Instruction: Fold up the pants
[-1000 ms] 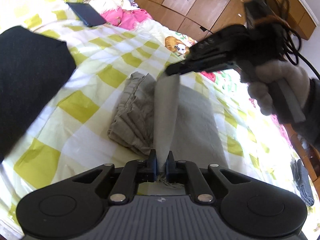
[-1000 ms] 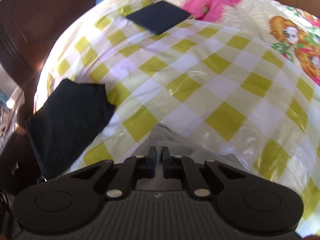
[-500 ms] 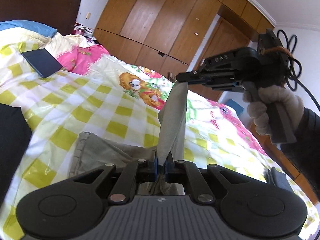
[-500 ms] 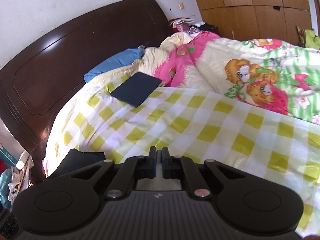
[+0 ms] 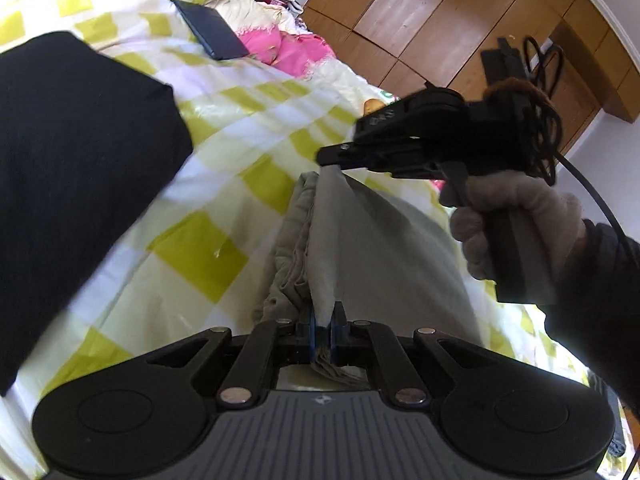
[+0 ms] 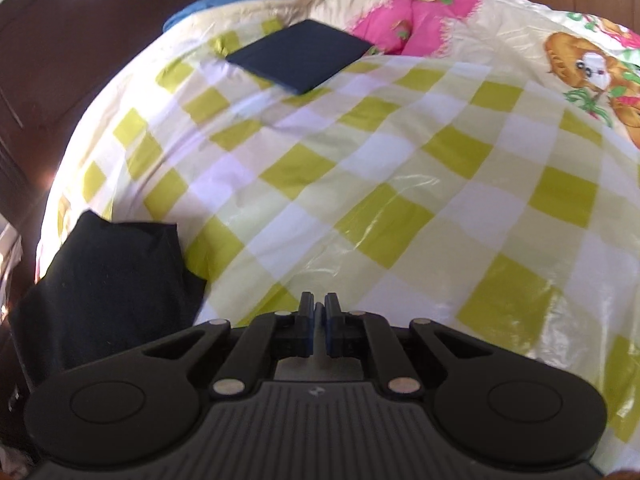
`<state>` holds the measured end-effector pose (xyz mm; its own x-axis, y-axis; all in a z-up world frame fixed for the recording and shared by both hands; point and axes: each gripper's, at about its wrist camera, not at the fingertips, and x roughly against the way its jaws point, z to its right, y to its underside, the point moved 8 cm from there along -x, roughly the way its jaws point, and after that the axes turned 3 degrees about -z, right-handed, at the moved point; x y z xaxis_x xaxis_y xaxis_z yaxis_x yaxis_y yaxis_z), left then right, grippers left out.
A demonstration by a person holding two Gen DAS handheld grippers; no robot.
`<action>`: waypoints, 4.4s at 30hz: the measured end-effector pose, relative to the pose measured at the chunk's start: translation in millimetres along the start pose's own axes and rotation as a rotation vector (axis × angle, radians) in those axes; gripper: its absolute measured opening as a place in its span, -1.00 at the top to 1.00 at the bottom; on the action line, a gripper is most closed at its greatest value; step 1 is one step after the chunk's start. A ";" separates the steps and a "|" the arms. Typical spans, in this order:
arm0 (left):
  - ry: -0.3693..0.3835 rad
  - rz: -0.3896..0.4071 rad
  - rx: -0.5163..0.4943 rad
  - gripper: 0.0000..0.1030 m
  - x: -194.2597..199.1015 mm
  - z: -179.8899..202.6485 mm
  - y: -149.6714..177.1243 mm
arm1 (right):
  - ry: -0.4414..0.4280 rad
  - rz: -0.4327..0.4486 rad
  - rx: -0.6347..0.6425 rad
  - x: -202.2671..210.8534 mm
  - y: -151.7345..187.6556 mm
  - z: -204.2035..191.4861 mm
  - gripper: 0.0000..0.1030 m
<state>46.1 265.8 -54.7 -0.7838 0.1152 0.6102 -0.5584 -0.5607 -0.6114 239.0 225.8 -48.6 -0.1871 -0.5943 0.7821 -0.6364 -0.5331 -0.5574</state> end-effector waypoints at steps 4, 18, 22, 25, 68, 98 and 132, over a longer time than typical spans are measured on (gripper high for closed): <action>-0.003 -0.004 0.030 0.49 1.4 -7.3 2.5 | -0.018 0.005 -0.014 -11.2 -6.2 -3.9 0.77; -0.109 0.034 0.110 0.27 21.9 -42.5 -13.4 | 0.098 0.104 -0.023 12.3 -19.2 31.8 0.67; -0.198 0.081 0.087 0.23 31.8 -51.1 -19.9 | 0.132 0.151 -0.001 41.3 -19.0 42.4 0.65; -0.263 0.125 0.033 0.23 42.5 -52.4 -26.3 | 0.154 0.179 0.078 65.9 -5.0 36.8 0.55; -0.250 -0.043 -0.385 -0.06 -48.5 -4.7 -28.7 | 0.105 -0.007 0.038 81.2 122.0 32.8 0.41; -0.295 -0.040 -0.546 -0.14 -41.5 23.9 -34.4 | 0.193 0.024 -0.007 108.5 133.9 30.9 0.27; -0.134 -0.221 -0.455 -0.49 -70.0 -4.0 -41.2 | -0.177 0.054 -0.504 78.2 147.6 79.1 0.61</action>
<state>122.9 284.1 -74.3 -0.6086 0.0680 0.7905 -0.7917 -0.1187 -0.5993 189.6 53.0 -91.7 -0.1288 -0.7286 0.6727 -0.9180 -0.1690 -0.3589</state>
